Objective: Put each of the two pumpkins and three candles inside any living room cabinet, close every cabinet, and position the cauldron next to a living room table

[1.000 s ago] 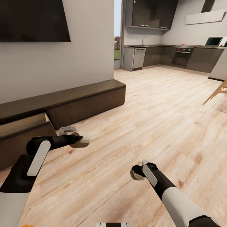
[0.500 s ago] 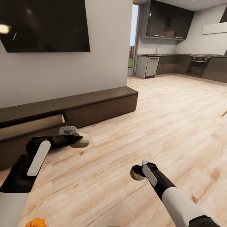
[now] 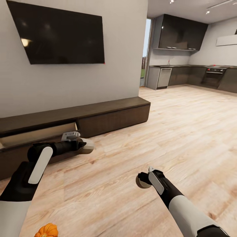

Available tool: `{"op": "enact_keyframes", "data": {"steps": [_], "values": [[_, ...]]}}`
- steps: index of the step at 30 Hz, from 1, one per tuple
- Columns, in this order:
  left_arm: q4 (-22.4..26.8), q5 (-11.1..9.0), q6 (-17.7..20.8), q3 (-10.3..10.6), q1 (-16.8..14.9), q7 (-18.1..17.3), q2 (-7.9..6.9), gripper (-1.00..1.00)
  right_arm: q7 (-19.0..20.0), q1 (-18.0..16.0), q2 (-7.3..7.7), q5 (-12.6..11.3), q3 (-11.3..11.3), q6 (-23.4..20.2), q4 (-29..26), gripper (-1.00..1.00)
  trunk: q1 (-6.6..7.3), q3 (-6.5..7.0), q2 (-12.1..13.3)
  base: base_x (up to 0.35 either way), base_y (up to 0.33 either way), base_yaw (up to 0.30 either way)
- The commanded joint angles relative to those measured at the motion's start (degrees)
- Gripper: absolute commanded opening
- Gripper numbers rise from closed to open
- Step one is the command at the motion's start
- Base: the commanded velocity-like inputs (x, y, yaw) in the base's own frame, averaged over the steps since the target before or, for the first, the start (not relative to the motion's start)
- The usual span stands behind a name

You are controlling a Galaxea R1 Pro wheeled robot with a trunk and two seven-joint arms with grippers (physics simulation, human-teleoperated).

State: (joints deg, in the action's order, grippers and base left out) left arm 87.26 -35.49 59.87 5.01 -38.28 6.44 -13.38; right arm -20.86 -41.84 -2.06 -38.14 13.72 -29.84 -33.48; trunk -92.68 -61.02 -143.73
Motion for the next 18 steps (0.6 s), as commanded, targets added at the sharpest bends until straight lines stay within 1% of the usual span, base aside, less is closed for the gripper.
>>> {"op": "enact_keyframes", "data": {"steps": [1, 7, 11, 15, 18], "values": [[0.1, -0.6, 0.1, 0.1, 0.0, 0.6, -0.05, -1.00, -0.5, 0.0, 0.04, -0.7, 0.3, 0.0, -0.1, -1.00, 0.04, 0.17, 0.0, -0.057, 0.062, 0.160], [0.1, -0.8, 0.1, 0.1, 0.0, 0.6, -0.06, -1.00, -0.5, 0.0, -0.09, -0.7, 0.3, 0.0, -0.1, -1.00, 0.20, 1.49, 0.1, -0.019, 0.020, 0.241], [0.2, -1.2, 0.1, 0.0, 0.0, 0.6, -0.06, -1.00, -0.5, 0.0, -0.04, -0.7, 0.3, 0.0, -0.1, -1.00, 0.20, 1.44, 0.1, -0.004, 0.005, 0.271], [0.3, -2.9, 0.1, -0.1, 0.0, 0.5, -0.11, -1.00, -0.5, 0.0, -0.07, -0.7, 0.3, 0.0, -0.1, -1.00, 0.20, 1.35, 0.1, -0.001, 0.001, 0.277], [0.3, -3.4, 0.1, -0.2, 0.0, 0.5, -0.13, -1.00, -0.5, 0.0, -0.07, -0.7, 0.3, 0.0, -0.1, -1.00, 0.20, 1.28, 0.1, -0.003, 0.000, 0.279]]}}
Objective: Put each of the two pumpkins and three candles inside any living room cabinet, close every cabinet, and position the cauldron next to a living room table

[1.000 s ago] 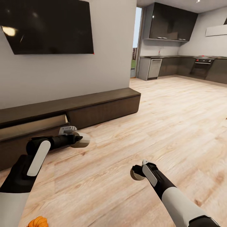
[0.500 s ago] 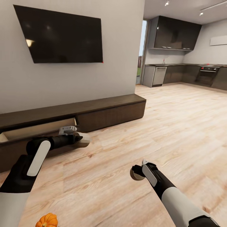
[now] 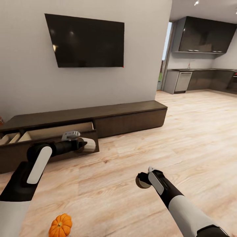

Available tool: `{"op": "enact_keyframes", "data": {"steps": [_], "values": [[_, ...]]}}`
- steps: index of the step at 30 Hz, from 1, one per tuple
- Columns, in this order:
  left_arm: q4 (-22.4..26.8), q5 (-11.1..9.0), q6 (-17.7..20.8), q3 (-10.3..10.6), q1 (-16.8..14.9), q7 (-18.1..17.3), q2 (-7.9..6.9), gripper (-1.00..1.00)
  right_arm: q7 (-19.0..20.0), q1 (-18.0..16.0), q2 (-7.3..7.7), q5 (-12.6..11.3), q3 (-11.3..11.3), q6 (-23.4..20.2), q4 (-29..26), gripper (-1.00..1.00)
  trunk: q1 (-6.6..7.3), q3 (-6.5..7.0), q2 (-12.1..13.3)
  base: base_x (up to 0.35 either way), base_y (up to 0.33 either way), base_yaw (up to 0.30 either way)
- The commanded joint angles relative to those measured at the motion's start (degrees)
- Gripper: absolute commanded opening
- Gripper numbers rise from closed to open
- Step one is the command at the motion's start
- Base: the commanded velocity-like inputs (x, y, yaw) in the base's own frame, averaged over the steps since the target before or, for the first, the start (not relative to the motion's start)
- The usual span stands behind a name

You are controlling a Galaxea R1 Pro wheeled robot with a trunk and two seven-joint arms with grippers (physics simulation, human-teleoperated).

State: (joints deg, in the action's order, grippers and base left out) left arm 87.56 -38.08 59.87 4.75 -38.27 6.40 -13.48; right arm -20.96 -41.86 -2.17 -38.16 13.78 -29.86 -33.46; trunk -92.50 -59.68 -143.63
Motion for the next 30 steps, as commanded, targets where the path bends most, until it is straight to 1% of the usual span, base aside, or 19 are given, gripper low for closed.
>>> {"op": "enact_keyframes", "data": {"steps": [1, 7, 15, 21, 30], "values": [[0.0, -0.9, 0.1, 0.0, -0.1, 0.6, -0.04, -1.00, -0.4, 0.0, 0.08, -0.7, 0.3, 0.0, -0.1, -1.00, 0.02, -0.08, 0.0, -0.050, 0.037, 0.279], [0.0, -1.2, 0.1, 0.0, 0.0, 0.6, -0.05, -1.00, -0.4, 0.0, 0.14, -0.7, 0.3, 0.0, -0.1, -1.00, 0.02, -0.22, 0.0, -0.120, 0.167, 0.280], [0.0, -1.3, 0.1, 0.0, 0.0, 0.5, -0.06, -1.00, -0.4, 0.0, 0.15, -0.7, 0.2, 0.0, -0.1, -1.00, 0.02, -0.41, 0.0, -0.079, 0.279, 0.264], [0.0, -1.4, 0.1, 0.0, 0.0, 0.5, -0.06, -1.00, -0.4, 0.0, 0.14, -0.7, 0.2, 0.0, -0.1, -1.00, 0.02, -0.45, 0.0, -0.007, 0.311, 0.066], [-0.2, -1.4, 0.1, -0.1, 0.0, 0.5, -0.06, -1.00, -0.3, 0.0, 0.11, -0.7, 0.2, 0.0, -0.1, -1.00, 0.02, -0.35, 0.0, 0.025, 0.318, -0.010]]}}
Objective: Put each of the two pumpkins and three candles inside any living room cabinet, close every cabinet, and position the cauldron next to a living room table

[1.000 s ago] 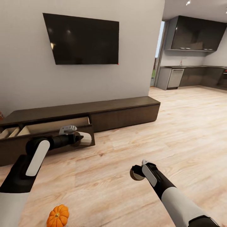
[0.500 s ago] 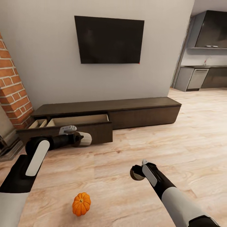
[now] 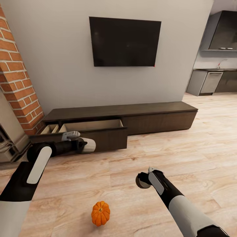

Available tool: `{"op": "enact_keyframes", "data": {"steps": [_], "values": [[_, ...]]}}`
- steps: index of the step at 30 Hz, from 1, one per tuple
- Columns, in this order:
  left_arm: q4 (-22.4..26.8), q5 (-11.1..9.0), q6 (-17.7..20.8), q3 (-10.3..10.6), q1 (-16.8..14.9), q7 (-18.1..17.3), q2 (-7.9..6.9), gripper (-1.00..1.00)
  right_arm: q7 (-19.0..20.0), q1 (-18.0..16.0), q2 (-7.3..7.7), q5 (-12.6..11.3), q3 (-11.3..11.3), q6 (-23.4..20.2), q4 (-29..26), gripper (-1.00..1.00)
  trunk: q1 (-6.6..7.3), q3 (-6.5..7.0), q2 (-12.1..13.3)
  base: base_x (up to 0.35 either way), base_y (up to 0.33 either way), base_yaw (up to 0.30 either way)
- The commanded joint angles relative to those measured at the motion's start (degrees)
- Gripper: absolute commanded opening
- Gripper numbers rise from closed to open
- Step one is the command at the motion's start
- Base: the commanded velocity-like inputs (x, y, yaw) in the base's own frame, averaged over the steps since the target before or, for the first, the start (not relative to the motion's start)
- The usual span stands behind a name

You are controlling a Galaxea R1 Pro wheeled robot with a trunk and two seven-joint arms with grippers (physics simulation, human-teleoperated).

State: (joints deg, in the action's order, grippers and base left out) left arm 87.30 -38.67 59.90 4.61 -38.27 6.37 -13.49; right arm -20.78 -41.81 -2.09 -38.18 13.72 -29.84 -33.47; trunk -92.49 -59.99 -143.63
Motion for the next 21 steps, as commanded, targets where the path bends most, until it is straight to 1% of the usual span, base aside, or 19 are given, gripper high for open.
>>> {"op": "enact_keyframes", "data": {"steps": [1, 8, 11, 15, 21], "values": [[0.0, -0.8, 0.1, 0.1, 0.0, 0.6, -0.05, -1.00, -0.5, 0.0, 0.01, -0.7, 0.3, 0.0, -0.1, -1.00, 0.01, -0.02, 0.0, 0.019, 0.324, -0.051], [0.0, -0.8, 0.1, 0.0, 0.0, 0.6, -0.05, -1.00, -0.5, -0.1, -0.09, -0.7, 0.3, 0.0, -0.1, -1.00, 0.01, 0.06, 0.0, 0.019, 0.326, -0.021], [0.0, -0.8, 0.1, 0.0, 0.0, 0.6, -0.05, -1.00, -0.5, 0.0, -0.15, -0.7, 0.3, 0.0, -0.1, -1.00, 0.01, 0.07, 0.0, 0.006, 0.328, 0.044], [0.0, -0.8, 0.1, 0.0, 0.0, 0.6, -0.05, -1.00, -0.5, -0.1, -0.18, -0.7, 0.3, 0.0, -0.1, -1.00, 0.01, 0.07, 0.0, 0.002, 0.328, 0.184], [-0.1, -0.7, 0.1, 0.0, 0.0, 0.6, -0.05, -1.00, -0.5, -0.1, -0.19, -0.7, 0.3, 0.0, -0.1, -1.00, 0.01, 0.07, 0.0, 0.000, 0.328, 0.266]]}}
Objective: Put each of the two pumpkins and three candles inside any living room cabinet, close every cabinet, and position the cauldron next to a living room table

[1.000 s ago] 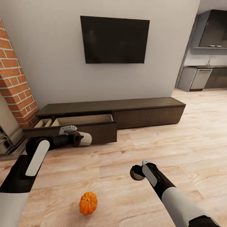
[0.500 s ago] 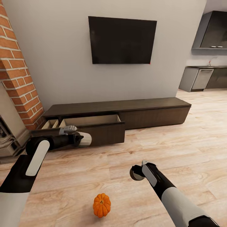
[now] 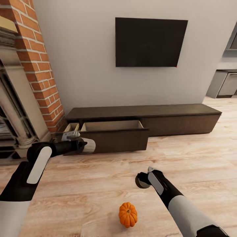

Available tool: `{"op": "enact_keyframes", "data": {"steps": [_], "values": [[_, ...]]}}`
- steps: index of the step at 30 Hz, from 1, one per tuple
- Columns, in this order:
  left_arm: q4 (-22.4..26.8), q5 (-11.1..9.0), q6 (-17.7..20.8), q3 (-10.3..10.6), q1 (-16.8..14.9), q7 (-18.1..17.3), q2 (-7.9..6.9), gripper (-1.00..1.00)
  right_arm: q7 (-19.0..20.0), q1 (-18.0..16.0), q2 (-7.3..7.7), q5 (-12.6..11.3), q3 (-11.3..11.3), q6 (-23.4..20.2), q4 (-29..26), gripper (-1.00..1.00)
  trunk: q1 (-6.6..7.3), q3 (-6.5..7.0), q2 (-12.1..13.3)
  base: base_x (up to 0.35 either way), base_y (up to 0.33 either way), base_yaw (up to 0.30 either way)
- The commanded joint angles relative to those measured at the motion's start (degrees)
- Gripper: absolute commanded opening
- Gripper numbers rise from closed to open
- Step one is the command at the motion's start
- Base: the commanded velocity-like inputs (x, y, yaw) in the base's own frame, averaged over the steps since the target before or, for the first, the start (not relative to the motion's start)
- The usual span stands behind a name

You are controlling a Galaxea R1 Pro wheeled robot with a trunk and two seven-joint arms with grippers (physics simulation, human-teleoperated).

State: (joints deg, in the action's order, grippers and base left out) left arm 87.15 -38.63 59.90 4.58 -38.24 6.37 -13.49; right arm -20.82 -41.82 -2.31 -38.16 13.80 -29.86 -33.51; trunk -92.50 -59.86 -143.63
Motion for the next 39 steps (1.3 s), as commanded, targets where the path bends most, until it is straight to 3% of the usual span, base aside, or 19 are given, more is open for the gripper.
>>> {"op": "enact_keyframes", "data": {"steps": [1, 7, 16, 32, 39], "values": [[0.0, -0.8, 0.1, 0.1, 0.0, 0.6, -0.05, -1.00, -0.5, -0.1, 0.03, -0.7, 0.3, 0.0, -0.1, -1.00, 0.02, -0.05, 0.0, 0.000, 0.328, 0.281], [0.0, -0.7, 0.1, 0.1, 0.0, 0.6, -0.05, -1.00, -0.5, -0.1, 0.03, -0.7, 0.3, 0.0, -0.1, -1.00, 0.02, -0.05, 0.0, 0.000, 0.328, 0.241], [0.0, -0.7, 0.1, 0.1, 0.0, 0.6, -0.05, -1.00, -0.5, -0.1, 0.03, -0.7, 0.3, 0.0, -0.1, -1.00, 0.02, -0.05, 0.0, 0.000, 0.328, 0.038], [0.0, -0.7, 0.1, 0.1, 0.0, 0.6, -0.05, -1.00, -0.5, -0.1, 0.02, -0.7, 0.2, 0.0, -0.1, -1.00, 0.02, -0.19, 0.0, 0.000, 0.329, -0.211], [0.0, -0.7, 0.1, 0.1, 0.0, 0.6, -0.05, -1.00, -0.5, -0.1, -0.05, -0.7, 0.2, 0.0, -0.1, -1.00, 0.02, -0.23, 0.0, 0.000, 0.329, -0.058]]}}
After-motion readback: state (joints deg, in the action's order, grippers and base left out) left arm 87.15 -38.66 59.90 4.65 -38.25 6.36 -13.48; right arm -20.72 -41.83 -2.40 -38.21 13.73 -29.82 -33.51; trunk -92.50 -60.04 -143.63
